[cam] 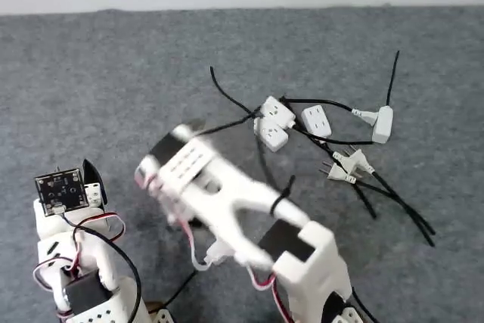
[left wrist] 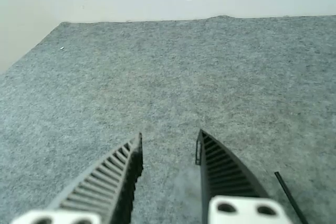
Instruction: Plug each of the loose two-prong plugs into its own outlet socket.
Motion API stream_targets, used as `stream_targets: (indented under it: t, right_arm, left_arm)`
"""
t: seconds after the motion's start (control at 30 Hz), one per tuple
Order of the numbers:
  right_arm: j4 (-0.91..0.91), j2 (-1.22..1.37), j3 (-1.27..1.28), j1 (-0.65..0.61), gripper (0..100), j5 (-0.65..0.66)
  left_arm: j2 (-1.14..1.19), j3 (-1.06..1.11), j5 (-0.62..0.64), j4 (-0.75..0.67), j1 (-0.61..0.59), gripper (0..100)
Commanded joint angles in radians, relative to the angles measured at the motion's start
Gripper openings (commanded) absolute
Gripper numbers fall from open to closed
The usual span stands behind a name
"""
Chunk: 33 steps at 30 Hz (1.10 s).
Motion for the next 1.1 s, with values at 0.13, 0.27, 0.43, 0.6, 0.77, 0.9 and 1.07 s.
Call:
stream_targets:
  t: [0.13, 0.27, 0.43, 0.6, 0.77, 0.9, 1.07]
  right_arm:
    - [0.042, -0.008, 0.020, -0.091, 15.4, -0.012]
    - [0.042, -0.008, 0.068, -0.093, 15.4, -0.009]
    - [0.041, -0.005, 0.132, -0.093, 15.4, -0.009]
    - [0.027, -0.002, 0.166, -0.093, 15.4, -0.009]
    - [-0.079, -0.002, 0.296, -0.087, 15.4, -0.009]
    - [-0.156, -0.002, 0.373, -0.067, 15.4, -0.003]
    - [-0.183, -0.002, 0.382, 0.058, 15.4, 0.051]
  left_arm:
    - [0.000, -0.007, -0.008, -0.032, 0.000, 17]
    - [0.000, -0.008, 0.008, -0.051, -0.060, 17]
    - [0.000, -0.012, 0.068, -0.080, -0.117, 17]
    - [0.000, -0.010, 0.068, -0.081, -0.117, 17]
    - [0.000, -0.010, 0.066, -0.081, -0.117, 17]
    - [0.000, -0.010, 0.066, -0.081, -0.115, 17]
    - [0.000, -0.008, 0.066, -0.081, -0.115, 17]
